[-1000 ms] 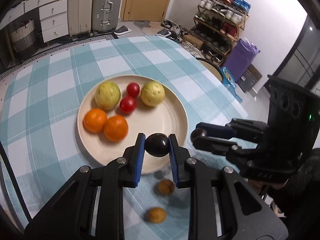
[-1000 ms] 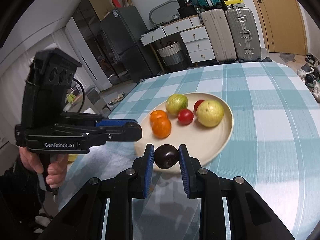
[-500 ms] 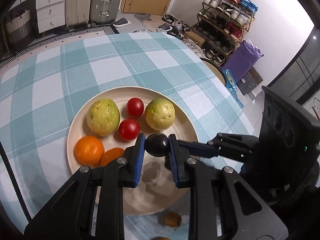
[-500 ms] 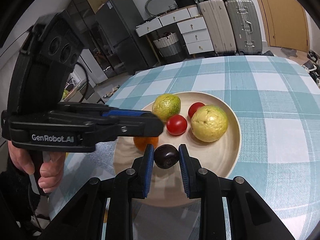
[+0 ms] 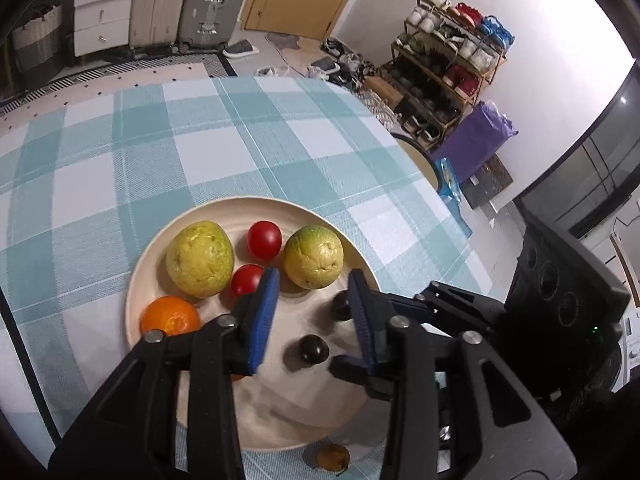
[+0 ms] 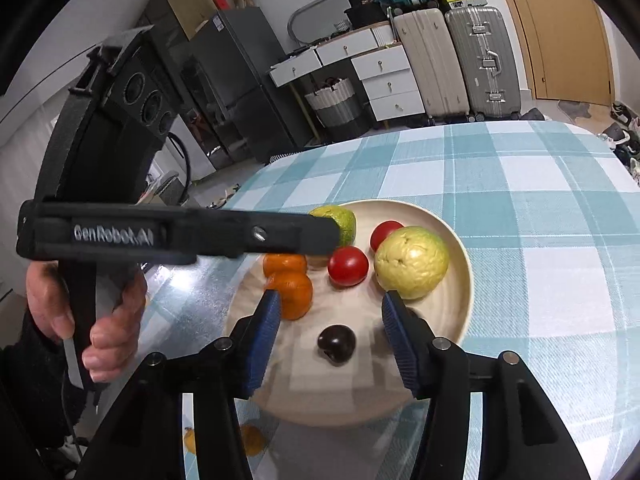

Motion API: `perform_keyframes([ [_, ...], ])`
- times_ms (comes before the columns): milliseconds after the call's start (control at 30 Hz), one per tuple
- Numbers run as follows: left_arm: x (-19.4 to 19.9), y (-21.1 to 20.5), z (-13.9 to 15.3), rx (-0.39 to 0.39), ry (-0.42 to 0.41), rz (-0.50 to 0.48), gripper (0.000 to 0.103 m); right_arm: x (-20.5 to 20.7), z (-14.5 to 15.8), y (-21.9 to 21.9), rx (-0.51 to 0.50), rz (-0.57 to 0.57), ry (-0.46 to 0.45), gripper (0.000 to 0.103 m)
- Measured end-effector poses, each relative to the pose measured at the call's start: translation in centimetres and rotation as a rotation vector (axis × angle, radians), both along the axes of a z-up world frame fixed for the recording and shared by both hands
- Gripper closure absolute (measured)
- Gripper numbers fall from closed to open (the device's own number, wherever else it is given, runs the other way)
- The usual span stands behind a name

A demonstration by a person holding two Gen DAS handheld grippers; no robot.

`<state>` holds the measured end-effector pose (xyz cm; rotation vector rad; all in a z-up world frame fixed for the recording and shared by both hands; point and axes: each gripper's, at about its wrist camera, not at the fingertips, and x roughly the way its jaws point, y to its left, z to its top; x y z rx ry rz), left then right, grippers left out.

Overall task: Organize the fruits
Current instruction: 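Open both tools to release the plums on the plate, then lower the left tool onto a round brown kiwi and close on it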

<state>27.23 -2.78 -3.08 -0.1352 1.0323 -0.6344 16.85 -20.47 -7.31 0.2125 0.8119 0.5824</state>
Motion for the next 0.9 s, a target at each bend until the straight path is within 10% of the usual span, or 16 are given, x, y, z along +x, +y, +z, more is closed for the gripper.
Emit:
perform_keyframes([
  [100, -1.0, 1.0, 1.1, -0.031, -0.029, 0.026, 0.04, -0.8, 0.2, -0.6, 0.003, -0.007, -0.013, 0.042],
  [900, -13.8, 5.2, 7.8, 0.162, -0.401, 0.38, 0.001, -6.4, 5.3, -1.2, 0.017, -0.044, -0.191, 0.011],
])
